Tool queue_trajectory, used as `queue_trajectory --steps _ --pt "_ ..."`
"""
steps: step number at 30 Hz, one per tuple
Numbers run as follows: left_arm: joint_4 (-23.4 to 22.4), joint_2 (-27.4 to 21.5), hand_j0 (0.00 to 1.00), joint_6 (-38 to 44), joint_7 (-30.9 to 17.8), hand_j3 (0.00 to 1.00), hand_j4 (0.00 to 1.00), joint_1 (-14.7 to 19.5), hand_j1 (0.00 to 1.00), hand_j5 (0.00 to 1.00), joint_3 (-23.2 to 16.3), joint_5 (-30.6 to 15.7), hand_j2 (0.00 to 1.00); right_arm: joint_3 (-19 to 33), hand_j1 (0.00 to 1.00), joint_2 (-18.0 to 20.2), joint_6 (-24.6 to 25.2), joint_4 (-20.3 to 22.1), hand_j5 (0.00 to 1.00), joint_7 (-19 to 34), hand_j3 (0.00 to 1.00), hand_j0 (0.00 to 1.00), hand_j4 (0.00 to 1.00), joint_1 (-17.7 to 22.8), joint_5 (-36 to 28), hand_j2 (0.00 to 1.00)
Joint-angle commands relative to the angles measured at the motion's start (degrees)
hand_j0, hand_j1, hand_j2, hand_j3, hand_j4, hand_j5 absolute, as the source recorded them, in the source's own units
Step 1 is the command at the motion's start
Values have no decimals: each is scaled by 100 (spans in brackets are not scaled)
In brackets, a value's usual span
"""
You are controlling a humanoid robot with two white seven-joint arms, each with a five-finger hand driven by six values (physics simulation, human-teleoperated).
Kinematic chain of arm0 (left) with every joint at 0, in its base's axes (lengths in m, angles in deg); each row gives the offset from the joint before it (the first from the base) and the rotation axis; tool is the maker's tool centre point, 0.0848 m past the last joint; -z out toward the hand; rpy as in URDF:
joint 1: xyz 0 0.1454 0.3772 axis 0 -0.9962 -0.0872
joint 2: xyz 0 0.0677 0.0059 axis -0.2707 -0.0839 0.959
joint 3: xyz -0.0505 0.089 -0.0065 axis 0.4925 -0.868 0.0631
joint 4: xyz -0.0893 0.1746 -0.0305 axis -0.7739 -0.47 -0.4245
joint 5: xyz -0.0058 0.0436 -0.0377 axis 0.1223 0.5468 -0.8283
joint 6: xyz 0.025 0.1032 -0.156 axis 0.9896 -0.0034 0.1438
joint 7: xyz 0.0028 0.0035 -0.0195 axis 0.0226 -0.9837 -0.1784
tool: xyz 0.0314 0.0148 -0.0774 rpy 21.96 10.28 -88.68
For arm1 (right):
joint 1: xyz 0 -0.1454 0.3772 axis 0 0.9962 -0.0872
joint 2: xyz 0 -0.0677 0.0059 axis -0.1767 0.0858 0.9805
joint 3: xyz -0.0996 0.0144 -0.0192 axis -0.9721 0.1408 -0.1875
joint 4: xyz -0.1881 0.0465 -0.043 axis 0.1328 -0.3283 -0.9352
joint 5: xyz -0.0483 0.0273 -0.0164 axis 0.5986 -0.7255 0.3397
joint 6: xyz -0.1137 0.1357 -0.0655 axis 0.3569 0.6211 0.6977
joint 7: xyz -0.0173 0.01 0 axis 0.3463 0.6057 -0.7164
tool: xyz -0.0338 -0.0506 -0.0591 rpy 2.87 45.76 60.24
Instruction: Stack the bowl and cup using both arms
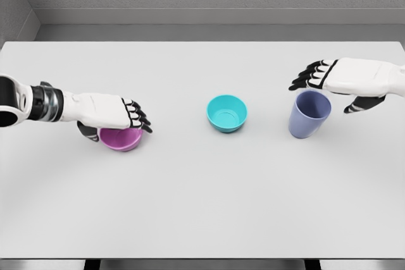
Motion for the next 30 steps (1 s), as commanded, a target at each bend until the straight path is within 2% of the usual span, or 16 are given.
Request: queue_trajectory --steps 1,12,15,22,24,26,28,30 --pt "-2 -4 100 12 2 100 100 0 100 100 4 -21 100 2 100 -24 15 -25 100 -2 100 100 100 -9 -27 100" --pt "-2 57 100 12 2 100 100 -9 100 100 4 -21 100 -156 100 -226 15 -166 100 -2 100 100 100 -26 175 100" --pt "-2 57 100 12 2 100 100 0 100 100 -75 -21 100 -350 100 -226 15 -166 100 -2 100 100 100 -114 202 100" --pt "-2 48 100 12 2 100 100 0 100 100 -75 -21 100 -367 100 -349 15 -306 100 -2 100 100 100 -132 334 100" --pt "-2 48 96 12 2 96 96 0 96 96 -75 -21 96 -367 100 -349 15 -333 100 -2 100 100 100 -132 334 100" --pt "7 48 82 12 -7 82 82 -9 82 82 -75 -21 82 -394 100 -349 15 -359 100 -2 100 100 100 -132 342 100" --pt "16 48 73 12 -7 73 73 -9 73 73 -84 -13 73 -420 100 -384 15 -394 100 -2 100 100 100 -141 342 100" --pt "16 48 70 12 -7 70 70 -9 70 70 -84 14 70 -429 100 -393 15 -429 100 -2 100 100 100 -167 342 100"
